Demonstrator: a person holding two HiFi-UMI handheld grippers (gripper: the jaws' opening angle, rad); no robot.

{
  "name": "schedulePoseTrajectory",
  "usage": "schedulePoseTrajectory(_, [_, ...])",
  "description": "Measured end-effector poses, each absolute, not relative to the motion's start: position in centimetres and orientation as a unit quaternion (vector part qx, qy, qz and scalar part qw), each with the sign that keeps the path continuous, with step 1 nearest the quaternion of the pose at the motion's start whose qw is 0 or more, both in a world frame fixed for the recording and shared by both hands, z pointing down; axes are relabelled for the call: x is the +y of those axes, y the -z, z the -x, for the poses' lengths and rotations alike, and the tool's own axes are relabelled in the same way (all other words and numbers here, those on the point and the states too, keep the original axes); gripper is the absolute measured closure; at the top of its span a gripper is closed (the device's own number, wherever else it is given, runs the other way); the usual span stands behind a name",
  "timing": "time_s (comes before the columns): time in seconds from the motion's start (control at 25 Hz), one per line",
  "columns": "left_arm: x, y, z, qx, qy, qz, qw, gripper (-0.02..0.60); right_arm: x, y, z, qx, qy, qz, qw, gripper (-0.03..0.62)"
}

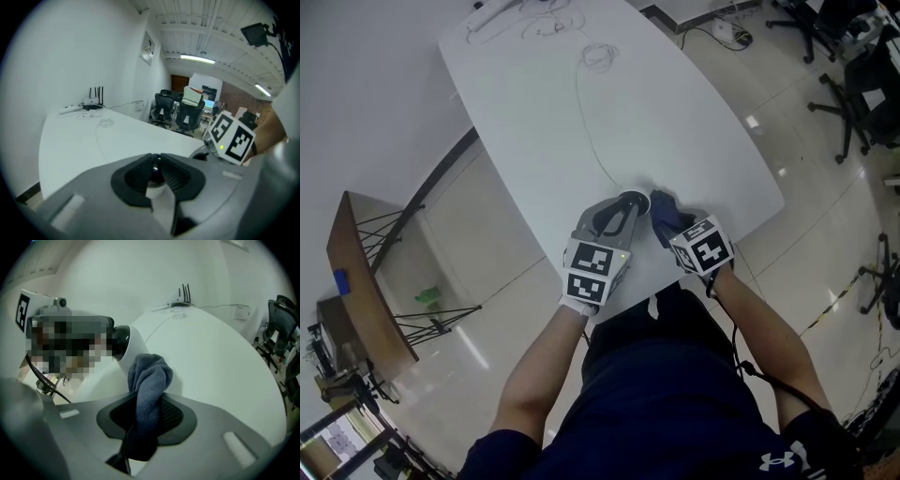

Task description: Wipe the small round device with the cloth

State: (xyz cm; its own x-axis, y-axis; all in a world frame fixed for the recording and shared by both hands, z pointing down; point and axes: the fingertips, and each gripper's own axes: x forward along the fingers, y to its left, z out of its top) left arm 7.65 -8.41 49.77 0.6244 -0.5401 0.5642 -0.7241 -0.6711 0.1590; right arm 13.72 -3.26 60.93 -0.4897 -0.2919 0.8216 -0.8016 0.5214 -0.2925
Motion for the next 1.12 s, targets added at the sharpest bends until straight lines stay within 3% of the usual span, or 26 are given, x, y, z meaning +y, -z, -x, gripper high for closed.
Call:
schedulePoseTrajectory(0.28, [-7.8, -50.3, -7.0, -0.362, -0.246, -0.879, 0.188, 0.52, -1.2, -61.5, -14.4, -0.768, -0.412, -0.314, 0.376, 0.484])
schedulePoseTrajectory(0.64, [-7.6, -49.4, -7.3, -0.366, -0.227, -0.883, 0.185, 0.526, -8.4, -48.6, -14.7, -0.851, -0.148, -0.359, 0.353, 0.484])
schedulePoseTrajectory(0.8, [-7.3, -49.7, -7.6, -0.364, -0.225, -0.883, 0.193, 0.528, -8.3, -46.6, -11.4, -0.869, -0.032, -0.287, 0.402, 0.484])
schedulePoseTrajectory(0.92, [-7.1, -50.3, -7.8, -0.363, -0.23, -0.88, 0.201, 0.531, -6.7, -49.2, -9.9, -0.867, -0.022, -0.216, 0.449, 0.487])
schedulePoseTrajectory(1.12, [-6.8, -50.3, -7.7, -0.364, -0.222, -0.88, 0.21, 0.535, -8.4, -49.8, -10.7, -0.857, -0.007, -0.222, 0.464, 0.487])
